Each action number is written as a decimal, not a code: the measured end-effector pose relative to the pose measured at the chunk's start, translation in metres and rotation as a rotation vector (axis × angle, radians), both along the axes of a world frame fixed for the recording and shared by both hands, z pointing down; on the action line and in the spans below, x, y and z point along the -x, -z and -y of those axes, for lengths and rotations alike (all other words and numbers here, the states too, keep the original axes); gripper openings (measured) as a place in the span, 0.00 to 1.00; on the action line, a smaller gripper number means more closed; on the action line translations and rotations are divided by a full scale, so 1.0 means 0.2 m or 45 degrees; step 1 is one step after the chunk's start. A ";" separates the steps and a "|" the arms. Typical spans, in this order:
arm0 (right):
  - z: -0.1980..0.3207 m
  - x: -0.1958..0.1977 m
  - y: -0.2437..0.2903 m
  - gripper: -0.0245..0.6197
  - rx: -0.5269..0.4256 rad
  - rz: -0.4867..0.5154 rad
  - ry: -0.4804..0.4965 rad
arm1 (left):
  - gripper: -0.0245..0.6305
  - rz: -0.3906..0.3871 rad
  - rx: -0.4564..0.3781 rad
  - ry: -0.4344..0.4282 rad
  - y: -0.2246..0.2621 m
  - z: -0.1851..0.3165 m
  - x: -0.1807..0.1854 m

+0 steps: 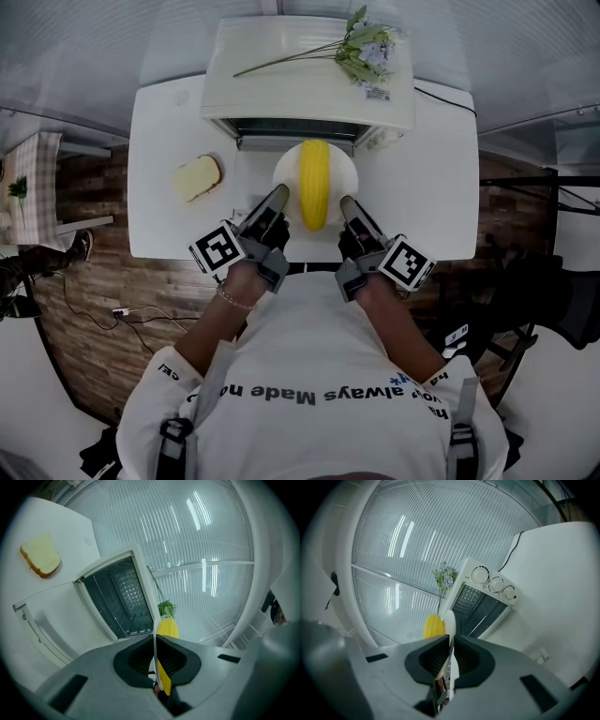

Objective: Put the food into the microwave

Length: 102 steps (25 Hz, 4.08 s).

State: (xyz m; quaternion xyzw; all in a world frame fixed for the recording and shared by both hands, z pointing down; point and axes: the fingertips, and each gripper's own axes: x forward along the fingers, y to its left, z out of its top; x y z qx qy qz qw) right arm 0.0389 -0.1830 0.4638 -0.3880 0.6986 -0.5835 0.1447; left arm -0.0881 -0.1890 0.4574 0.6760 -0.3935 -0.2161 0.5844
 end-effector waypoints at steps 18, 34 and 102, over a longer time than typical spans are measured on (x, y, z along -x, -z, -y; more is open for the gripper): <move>0.24 0.00 -0.36 0.09 0.067 -0.059 -0.009 | 0.07 -0.003 0.048 -0.014 -0.36 0.25 0.01; 0.54 0.05 -0.79 0.09 0.141 -0.089 -0.020 | 0.07 -0.006 0.107 -0.014 -0.79 0.56 0.06; 0.70 0.18 -0.85 0.08 0.229 0.207 -0.134 | 0.07 -0.207 0.153 0.127 -0.85 0.69 -0.04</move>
